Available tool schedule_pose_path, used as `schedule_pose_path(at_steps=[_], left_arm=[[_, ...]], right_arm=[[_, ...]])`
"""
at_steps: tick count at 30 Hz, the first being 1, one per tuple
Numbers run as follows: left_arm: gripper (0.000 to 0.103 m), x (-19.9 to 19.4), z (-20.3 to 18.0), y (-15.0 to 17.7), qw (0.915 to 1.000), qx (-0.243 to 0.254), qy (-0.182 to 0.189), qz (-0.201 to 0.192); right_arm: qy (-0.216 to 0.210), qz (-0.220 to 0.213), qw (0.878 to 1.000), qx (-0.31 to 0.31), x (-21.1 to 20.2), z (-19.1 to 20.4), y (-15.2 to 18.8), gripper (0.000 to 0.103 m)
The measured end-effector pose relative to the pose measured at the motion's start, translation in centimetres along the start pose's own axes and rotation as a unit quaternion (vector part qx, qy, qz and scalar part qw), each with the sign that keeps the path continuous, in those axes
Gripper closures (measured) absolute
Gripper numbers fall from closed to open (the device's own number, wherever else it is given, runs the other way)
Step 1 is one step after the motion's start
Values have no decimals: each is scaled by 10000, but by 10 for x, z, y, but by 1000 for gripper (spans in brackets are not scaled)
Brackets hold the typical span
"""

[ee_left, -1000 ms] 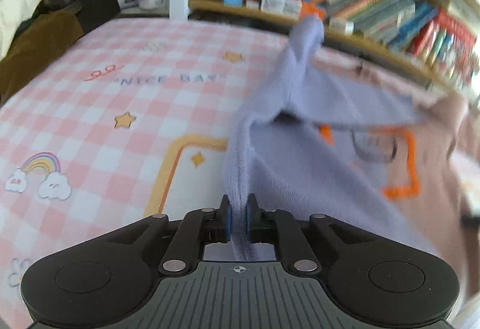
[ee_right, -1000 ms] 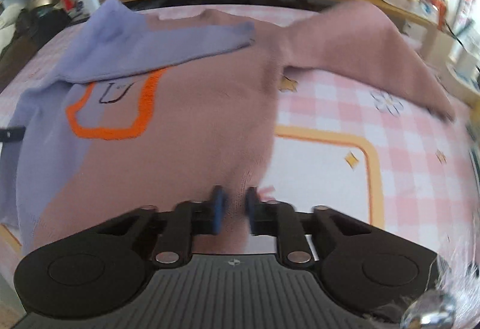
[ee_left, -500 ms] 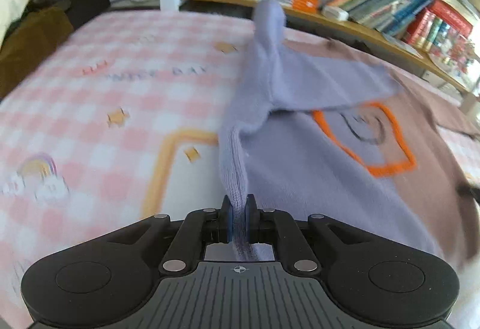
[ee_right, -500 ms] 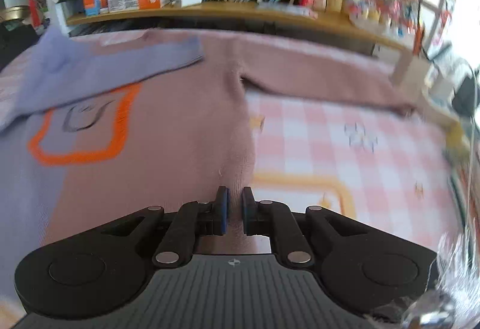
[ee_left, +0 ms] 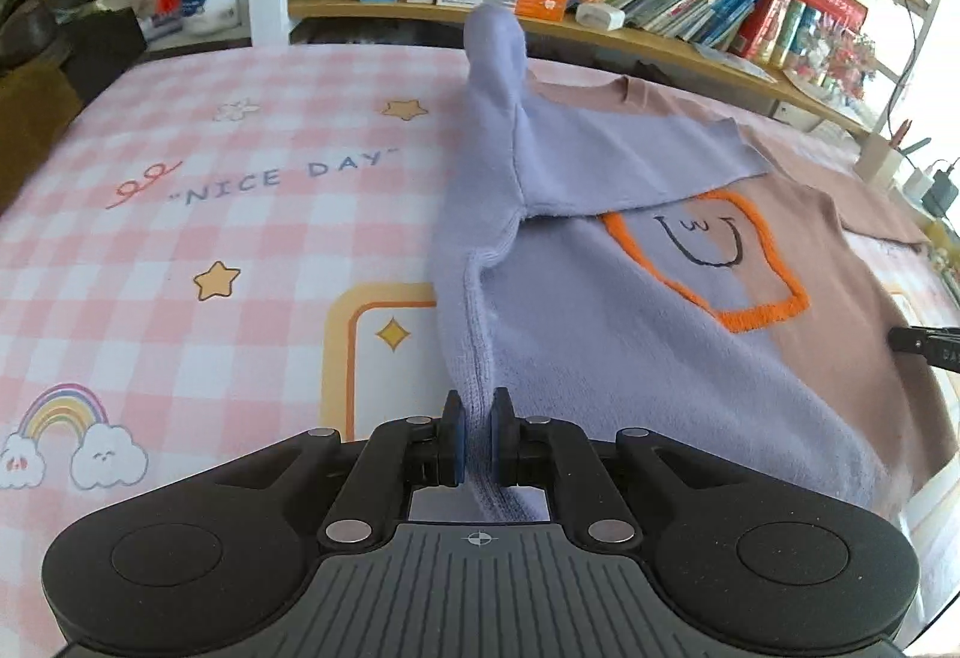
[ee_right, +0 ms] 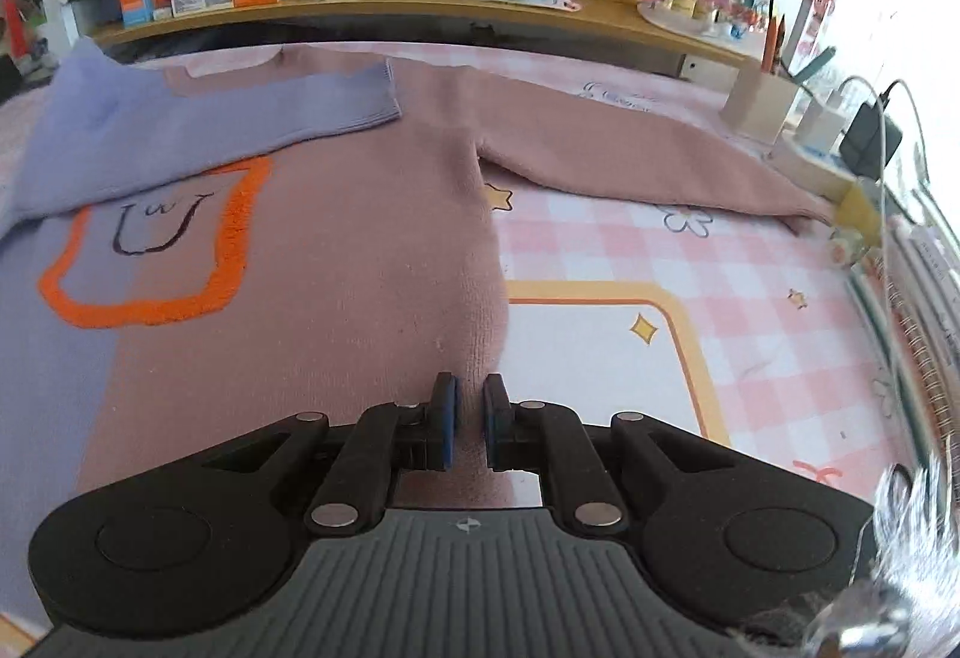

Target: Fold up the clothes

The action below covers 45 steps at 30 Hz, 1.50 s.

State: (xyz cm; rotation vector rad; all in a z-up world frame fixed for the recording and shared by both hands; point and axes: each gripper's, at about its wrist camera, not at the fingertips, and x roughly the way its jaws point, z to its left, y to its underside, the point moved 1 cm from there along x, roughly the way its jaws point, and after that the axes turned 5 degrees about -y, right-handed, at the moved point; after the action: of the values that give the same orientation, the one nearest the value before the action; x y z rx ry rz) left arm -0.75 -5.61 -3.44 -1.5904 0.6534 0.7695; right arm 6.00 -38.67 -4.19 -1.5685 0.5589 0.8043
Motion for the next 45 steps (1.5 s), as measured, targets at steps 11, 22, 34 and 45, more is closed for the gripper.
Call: schedule_pose_path(at_steps=[11, 22, 34, 45], left_arm=[[91, -5, 32, -11, 9989, -213, 394, -169], [61, -18, 31, 17, 9970, -303, 709, -92], [96, -4, 36, 11, 9995, -214, 98, -216], [98, 2, -14, 2, 9993, 246, 232, -158]], right_arm=[[-18, 66, 9964, 849, -28, -6, 25, 78], [-45, 271, 9939, 1068, -48, -6, 47, 73], [-277, 284, 9969, 680, -47, 15, 46, 92], [327, -89, 9976, 608, -44, -6, 23, 94]])
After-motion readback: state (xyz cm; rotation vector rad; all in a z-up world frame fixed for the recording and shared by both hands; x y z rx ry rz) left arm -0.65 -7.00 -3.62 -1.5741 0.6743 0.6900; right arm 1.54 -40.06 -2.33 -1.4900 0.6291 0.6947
